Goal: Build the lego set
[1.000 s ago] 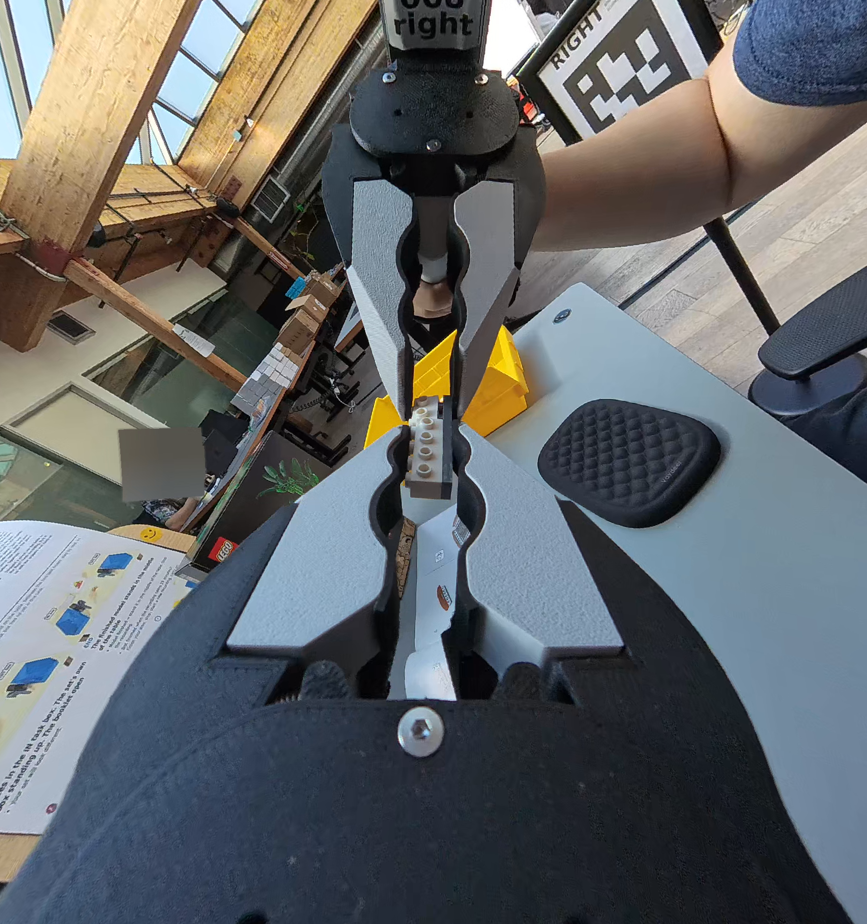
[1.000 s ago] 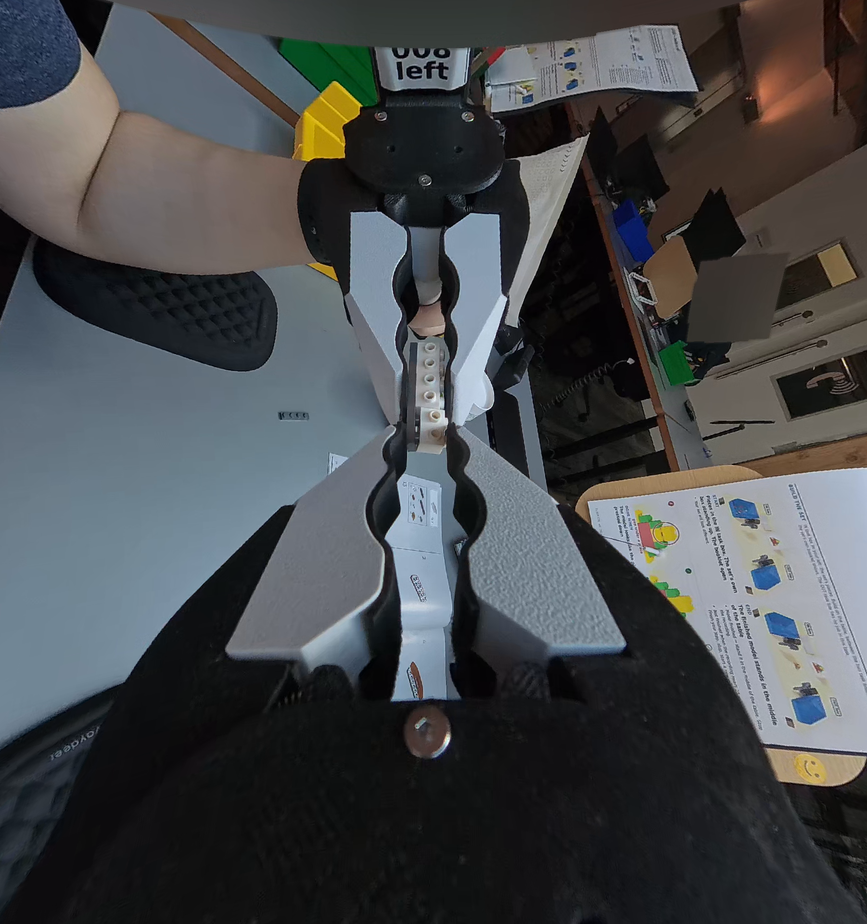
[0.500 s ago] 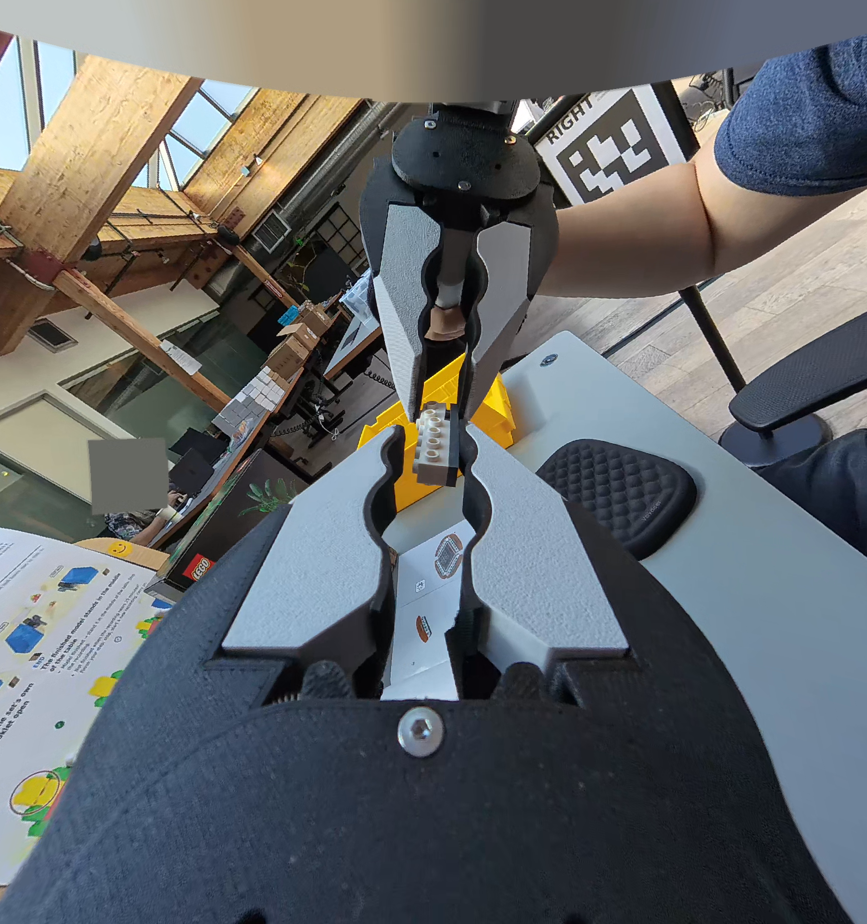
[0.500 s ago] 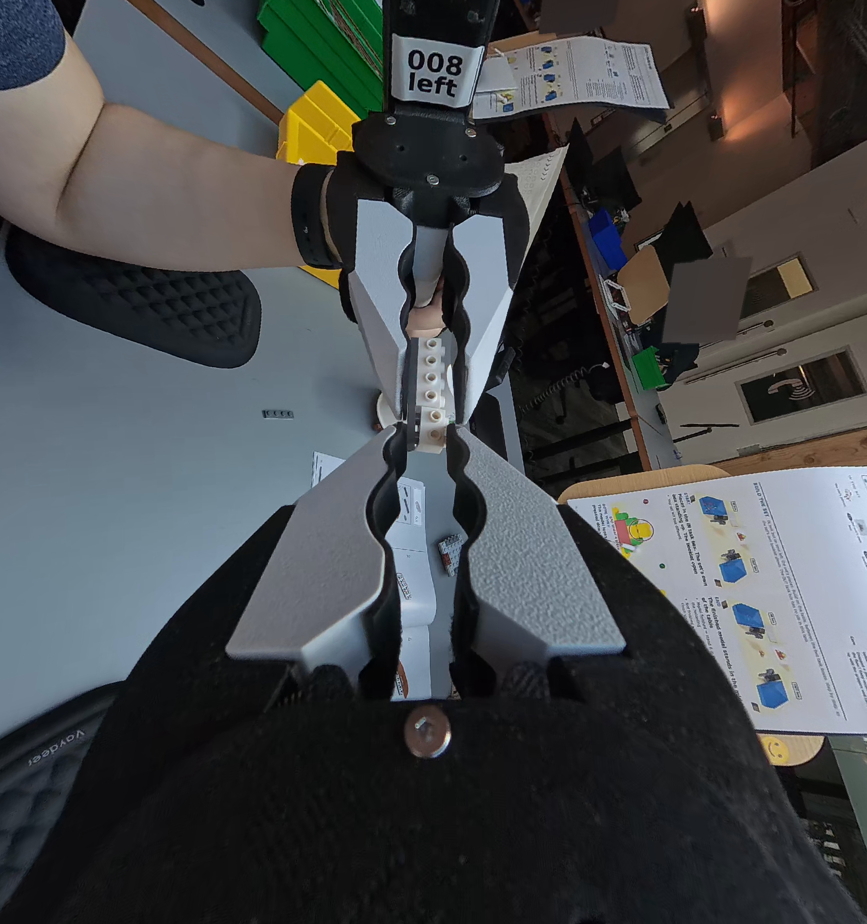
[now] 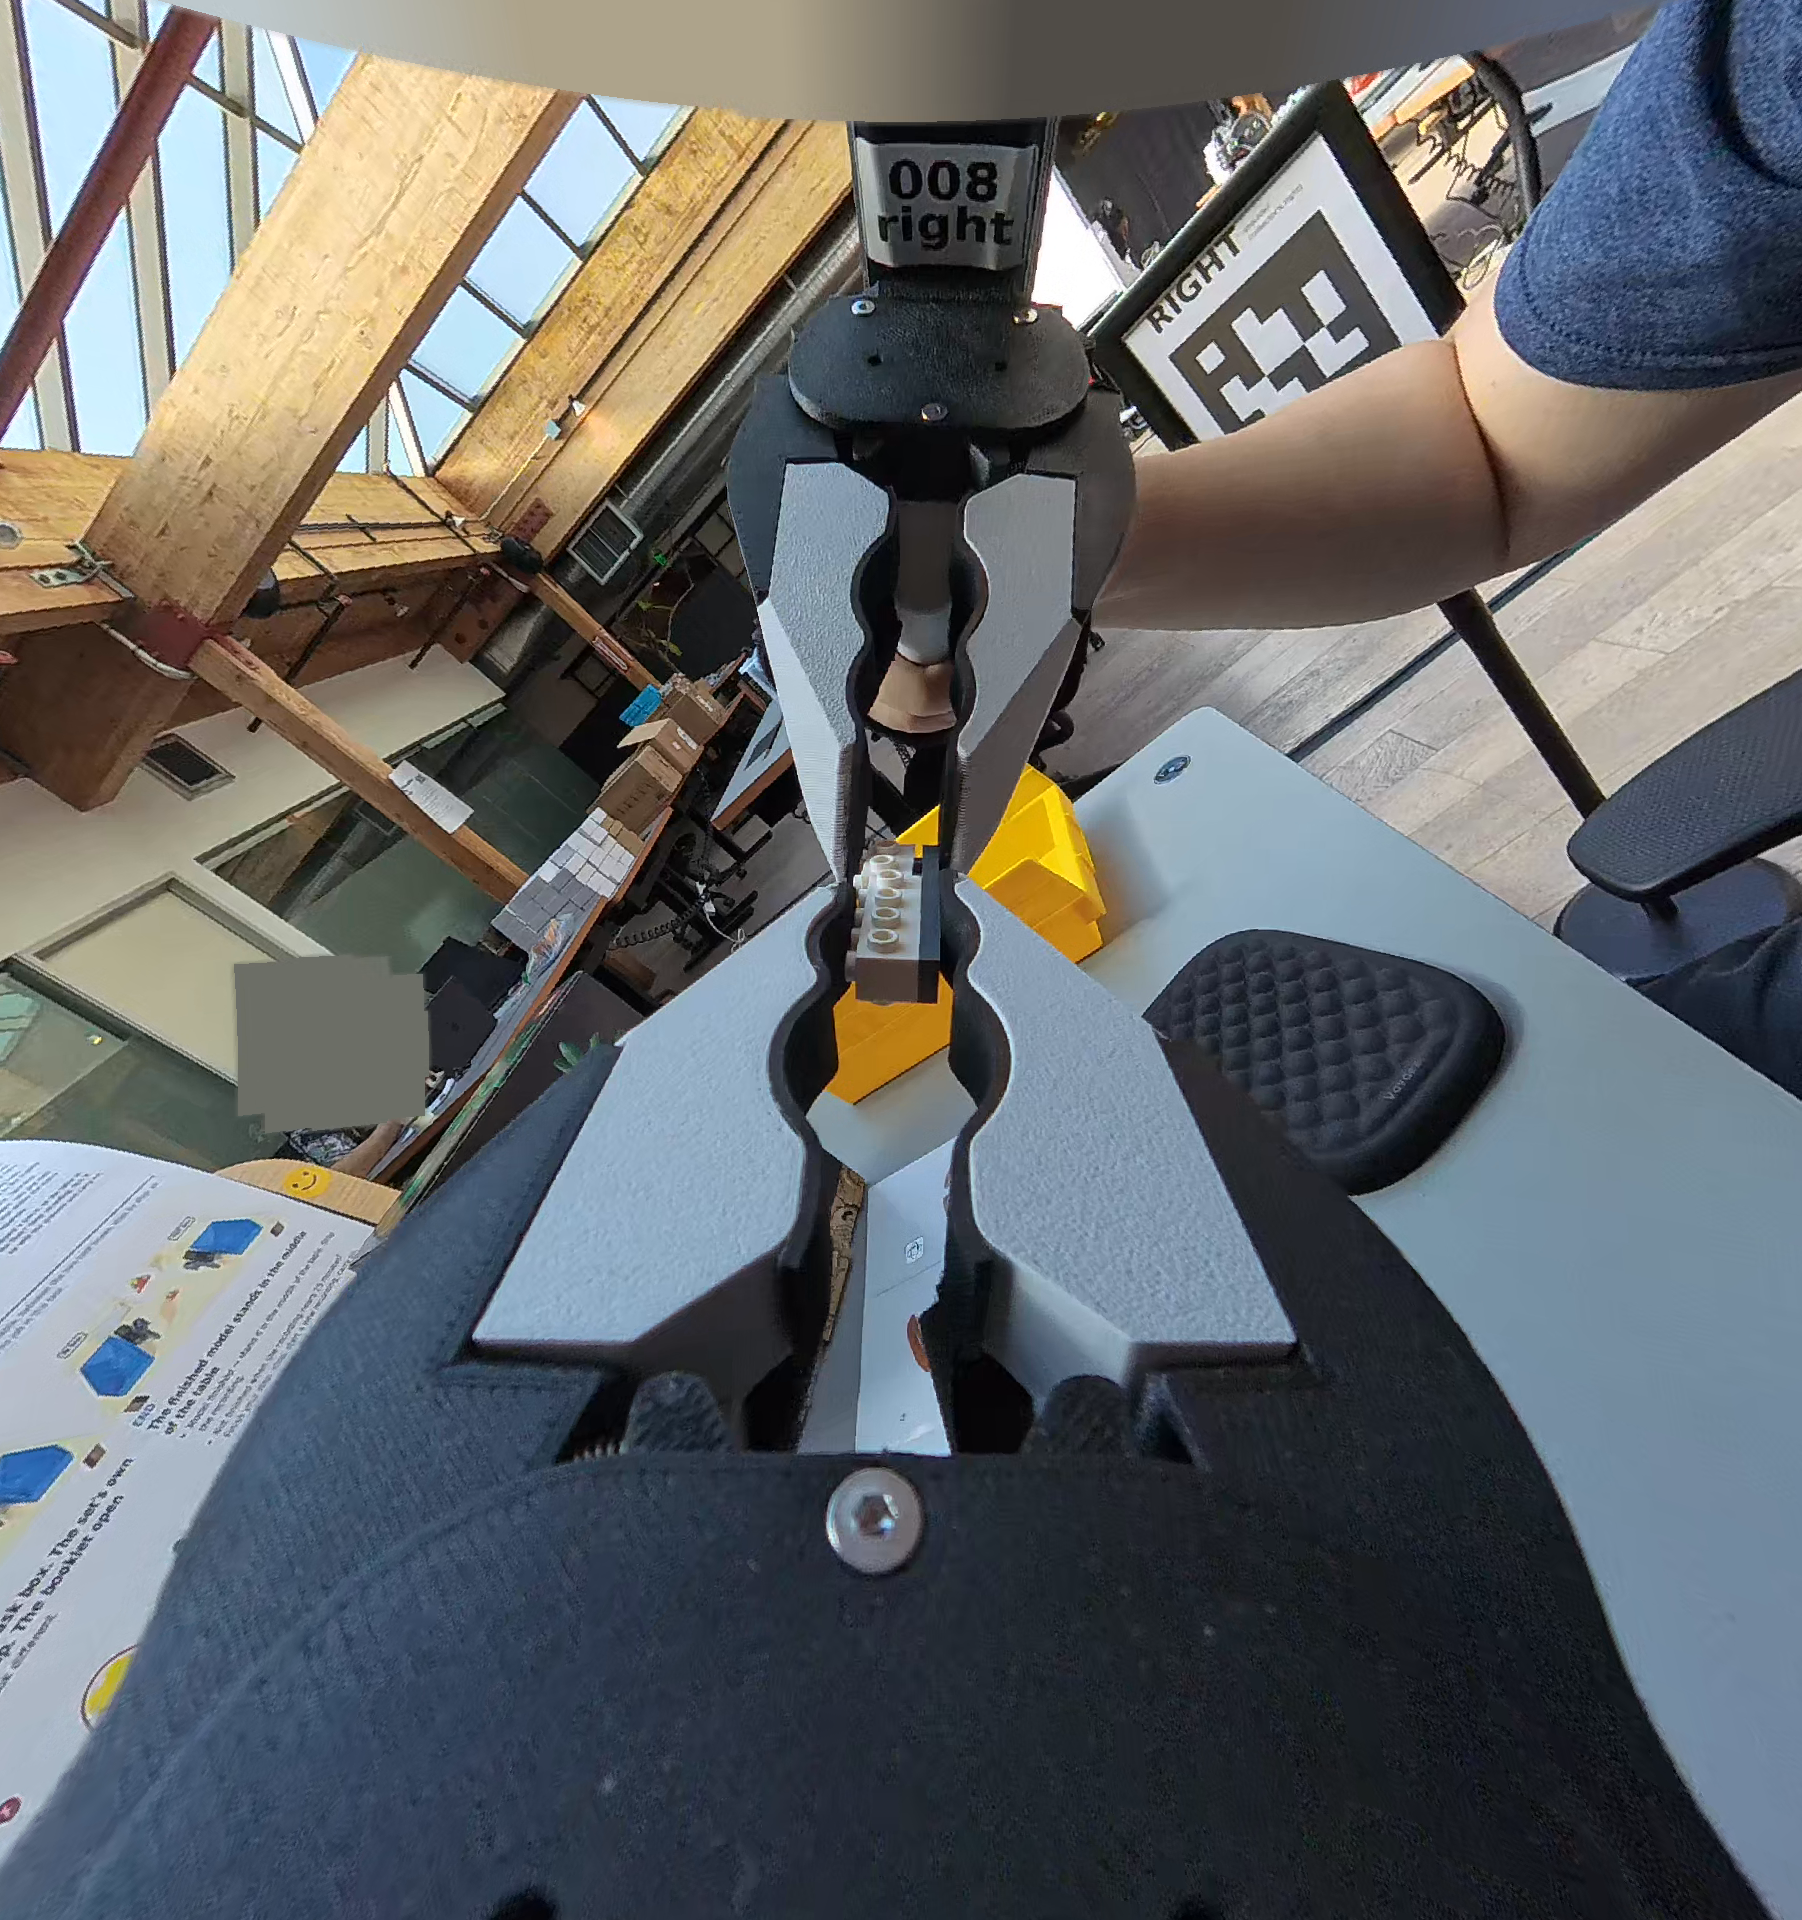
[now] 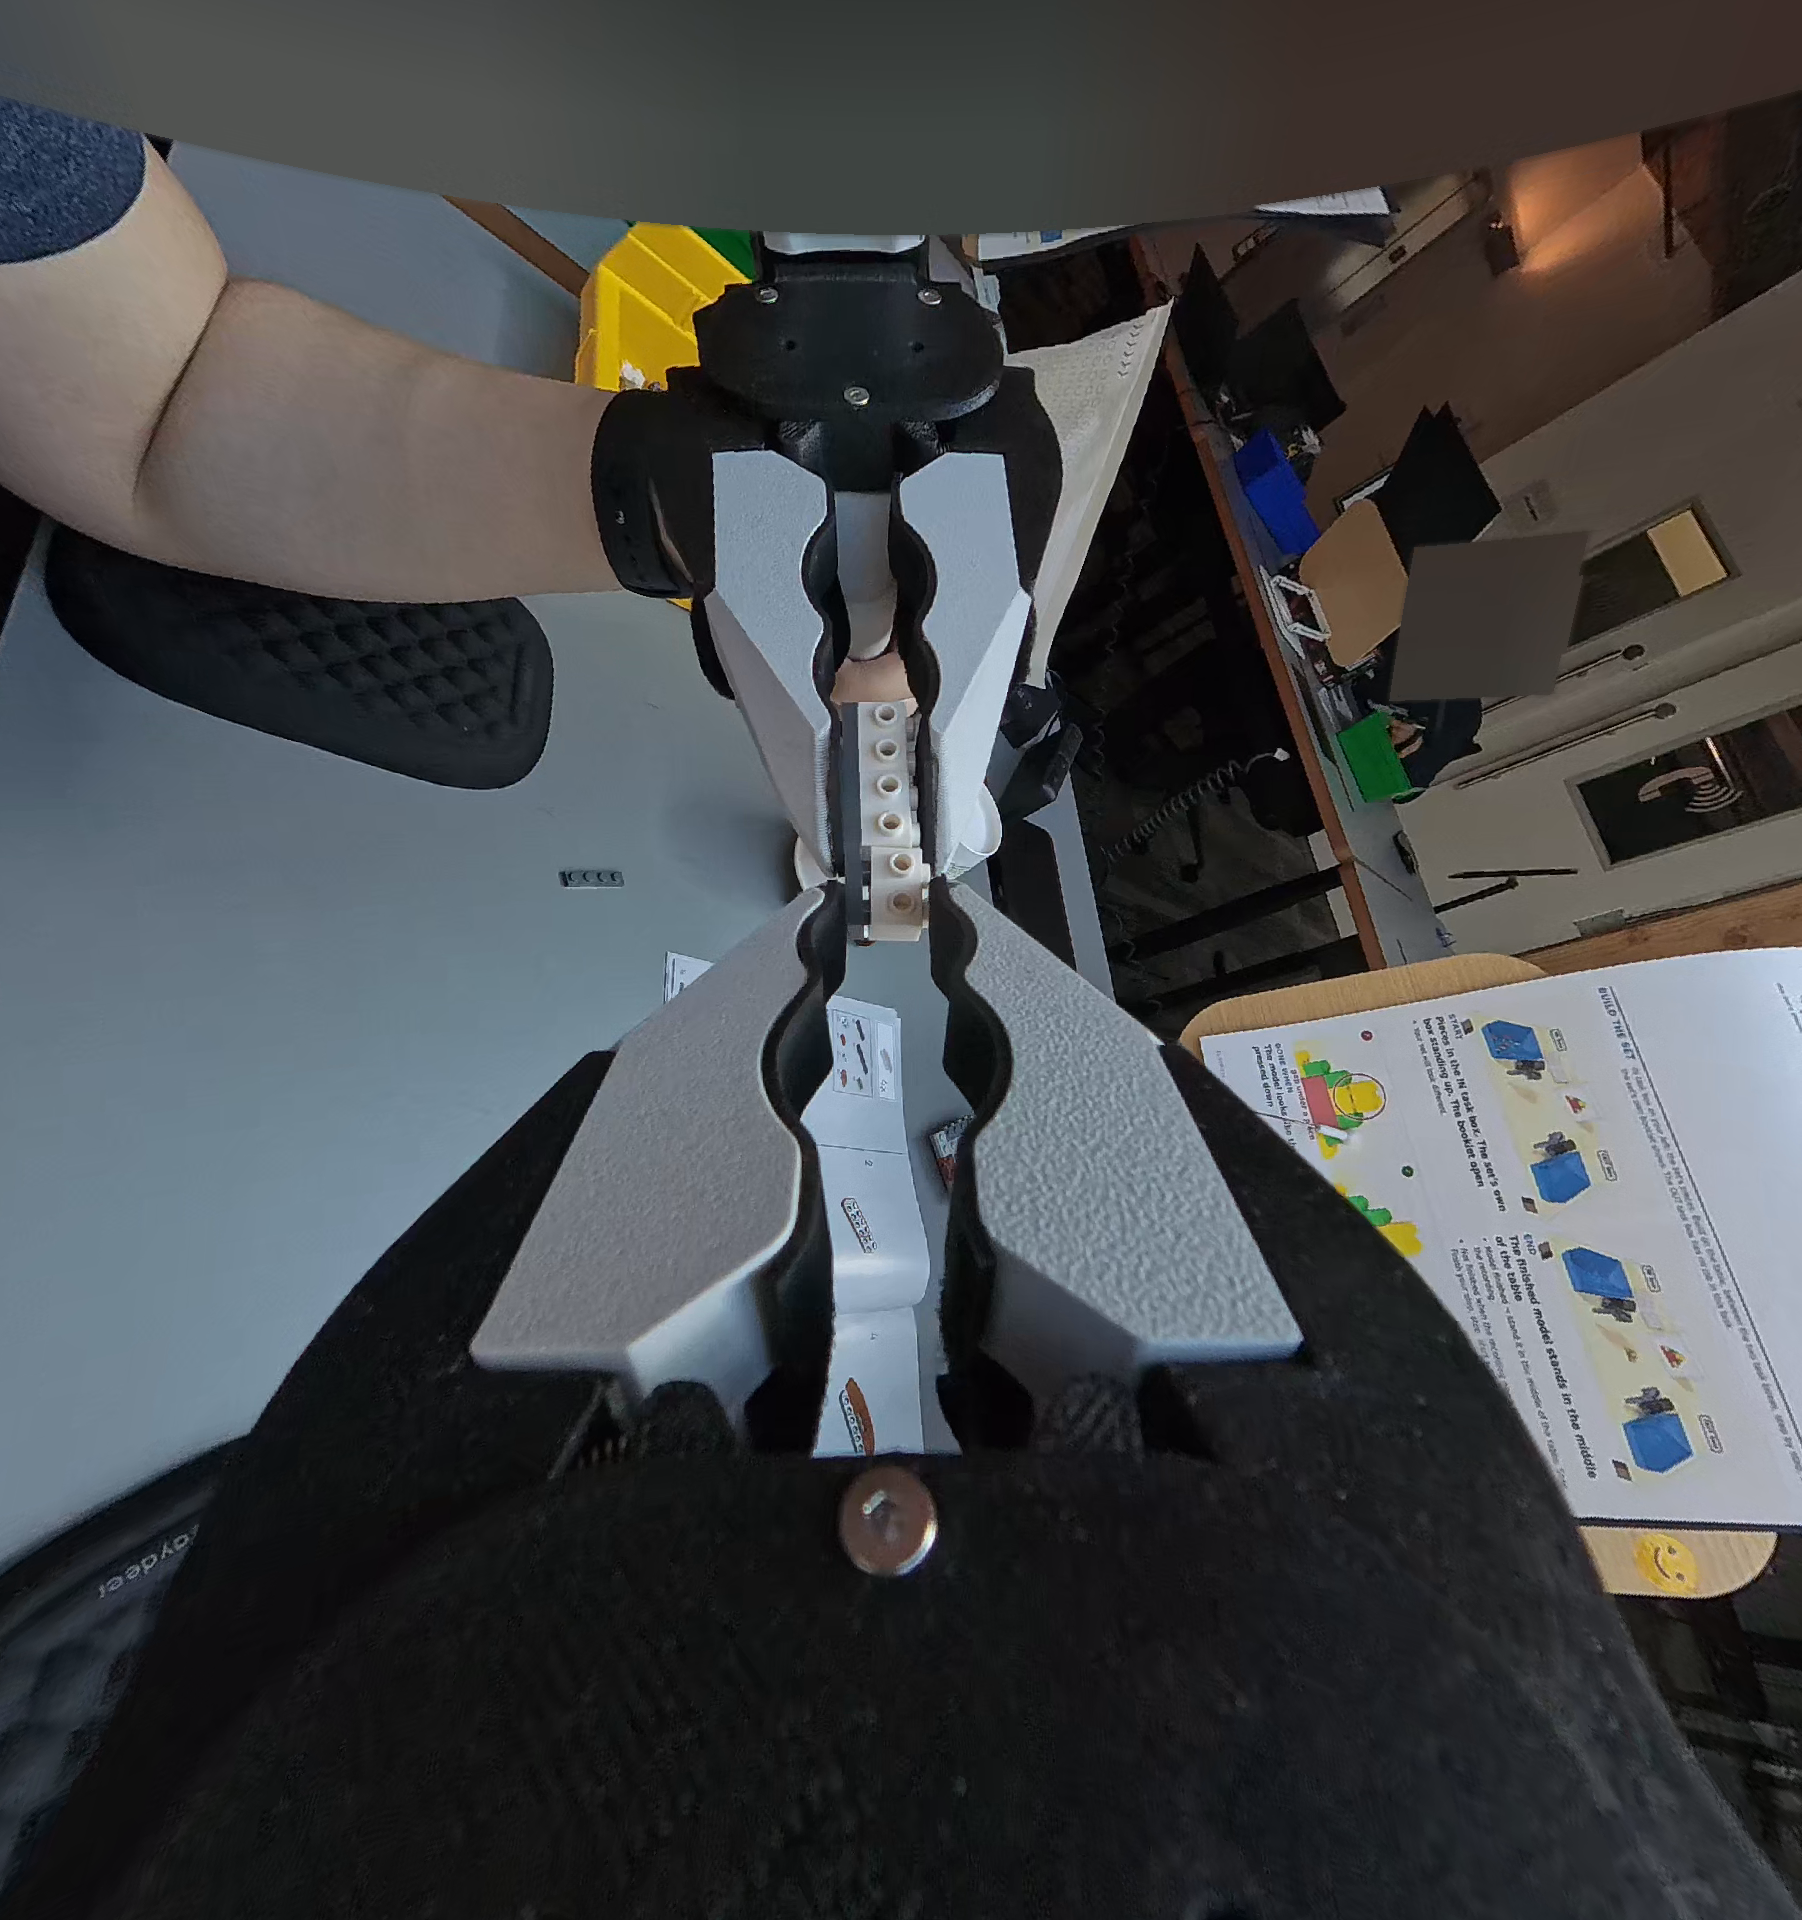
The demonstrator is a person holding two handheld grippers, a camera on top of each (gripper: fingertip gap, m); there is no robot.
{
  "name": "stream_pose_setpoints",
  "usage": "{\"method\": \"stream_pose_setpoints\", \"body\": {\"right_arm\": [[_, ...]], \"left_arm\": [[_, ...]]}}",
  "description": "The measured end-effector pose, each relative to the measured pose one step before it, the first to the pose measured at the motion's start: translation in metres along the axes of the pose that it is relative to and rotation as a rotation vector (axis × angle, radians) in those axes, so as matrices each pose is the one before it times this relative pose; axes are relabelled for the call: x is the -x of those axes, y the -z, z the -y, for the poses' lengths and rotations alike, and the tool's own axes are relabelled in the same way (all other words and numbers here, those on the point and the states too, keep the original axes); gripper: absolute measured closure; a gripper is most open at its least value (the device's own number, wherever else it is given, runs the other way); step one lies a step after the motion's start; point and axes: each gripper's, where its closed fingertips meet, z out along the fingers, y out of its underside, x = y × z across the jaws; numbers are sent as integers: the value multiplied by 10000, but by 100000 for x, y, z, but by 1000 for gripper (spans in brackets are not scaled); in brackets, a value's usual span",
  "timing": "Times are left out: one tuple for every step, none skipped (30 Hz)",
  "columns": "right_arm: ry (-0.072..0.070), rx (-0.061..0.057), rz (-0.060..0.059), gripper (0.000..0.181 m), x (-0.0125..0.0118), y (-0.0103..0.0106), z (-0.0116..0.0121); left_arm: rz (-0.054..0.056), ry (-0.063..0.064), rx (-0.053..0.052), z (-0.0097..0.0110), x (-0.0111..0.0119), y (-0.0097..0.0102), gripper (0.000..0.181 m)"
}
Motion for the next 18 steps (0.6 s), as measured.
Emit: {"method": "stream_pose_setpoints", "body": {"right_arm": [[122, 21, -36, 167, -4, 13, -72], [106, 76, -72, 167, -83, 2, -130], [113, 61, -16, 167, 3, 13, -88], [185, -29, 30, 167, 123, 50, 39], [203, -112, 99, 167, 284, 21, 167], [56, 29, 100, 167, 236, -82, 12], [36, 216, 68, 167, 151, -124, -272], [177, 181, -98, 167, -30, -88, -269], [122, 134, -103, 167, -45, -112, -181], [11, 57, -62, 167, -53, -39, -92], [-37, -34, 44, 167, 56, 32, 35], [-41, -95, -1, 167, -26, 74, 121], [-66, -95, 21, 166, -29, 78, 121], [-125, -33, 84, 166, 43, 36, 38], [-185, 34, 138, 166, 90, -9, -87], [-224, 35, 75, 166, -30, -11, -103], [-159, -31, 28, 167, -83, -5, -55], [-121, -114, 112, 166, 90, 7, 69]], "left_arm": [[-12, 66, 32, -33, -5, -42, 168], [4, 114, 65, -75, 39, -63, 167], [0, 142, 50, -82, 32, -86, 167], [-77, 169, -14, -19, -88, -54, 166], [-202, 182, -68, 67, -263, -45, 164], [-196, 166, -18, 19, -281, -90, 161], [-87, 83, 114, -174, -139, -124, 161], [-14, -57, 193, -340, -43, -73, 164], [63, -162, 147, -269, 51, -34, 165], [84, -147, 65, -118, 85, -20, 165], [7, -41, 8, -22, 6, -10, 165], [-18, -7, -52, 91, -30, 1, 165], [25, -66, -91, 138, 0, 12, 165], [22, -88, -60, 97, -19, 7, 165], [-8, -57, 32, -28, -51, -25, 165], [23, -62, 84, -86, 0, -52, 166], [85, -111, 66, -58, 88, -39, 166], [70, -135, 35, -13, 50, 6, 168]]}}
